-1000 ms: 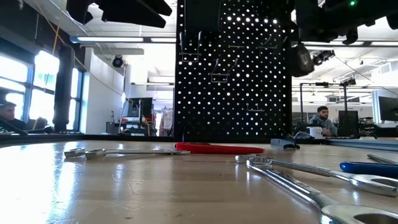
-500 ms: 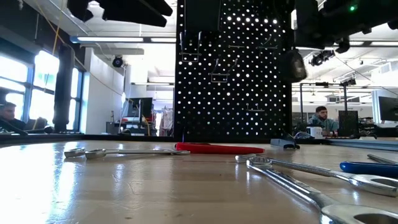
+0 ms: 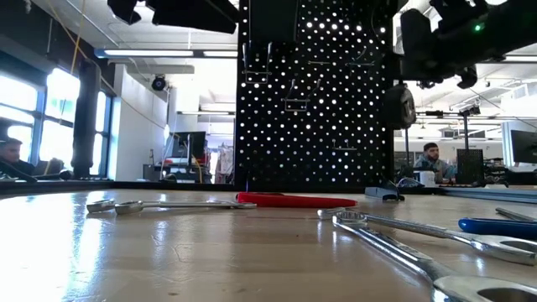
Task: Hang tools onto peg board
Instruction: Hang the measuring tape on the peg board
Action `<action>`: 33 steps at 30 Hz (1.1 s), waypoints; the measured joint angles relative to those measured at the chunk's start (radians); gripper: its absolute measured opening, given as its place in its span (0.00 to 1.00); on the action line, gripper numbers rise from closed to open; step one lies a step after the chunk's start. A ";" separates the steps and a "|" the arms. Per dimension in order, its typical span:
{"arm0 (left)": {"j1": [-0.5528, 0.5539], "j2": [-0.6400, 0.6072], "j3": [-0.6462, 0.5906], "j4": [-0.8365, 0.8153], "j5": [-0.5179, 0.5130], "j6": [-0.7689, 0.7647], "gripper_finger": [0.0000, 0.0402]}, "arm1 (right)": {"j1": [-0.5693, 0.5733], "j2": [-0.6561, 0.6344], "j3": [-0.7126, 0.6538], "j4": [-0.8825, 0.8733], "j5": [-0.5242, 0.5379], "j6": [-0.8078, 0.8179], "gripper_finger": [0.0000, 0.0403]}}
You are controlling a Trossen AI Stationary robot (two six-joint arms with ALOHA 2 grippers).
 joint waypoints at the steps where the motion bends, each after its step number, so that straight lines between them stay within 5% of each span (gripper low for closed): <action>1: 0.000 0.000 0.000 -0.001 0.000 0.000 0.58 | -0.001 0.000 0.000 0.000 0.010 -0.001 0.00; 9: 0.005 0.000 0.000 0.007 0.001 0.015 0.58 | -0.022 0.000 0.000 -0.022 -0.111 -0.056 0.00; 16: 0.005 0.000 0.000 0.040 0.011 0.036 0.58 | -0.056 0.000 0.042 -0.054 -0.423 -0.223 0.00; 23: 0.005 0.000 0.000 0.071 0.026 0.036 0.58 | -0.115 0.002 0.288 -0.489 -0.707 -0.316 0.00; 27: 0.005 0.000 0.000 0.077 0.026 0.036 0.58 | -0.139 0.025 0.469 -0.874 -0.669 -0.208 0.00; 33: 0.004 0.000 0.000 0.078 0.027 0.019 0.58 | -0.160 0.059 0.649 -1.343 -0.483 0.192 0.00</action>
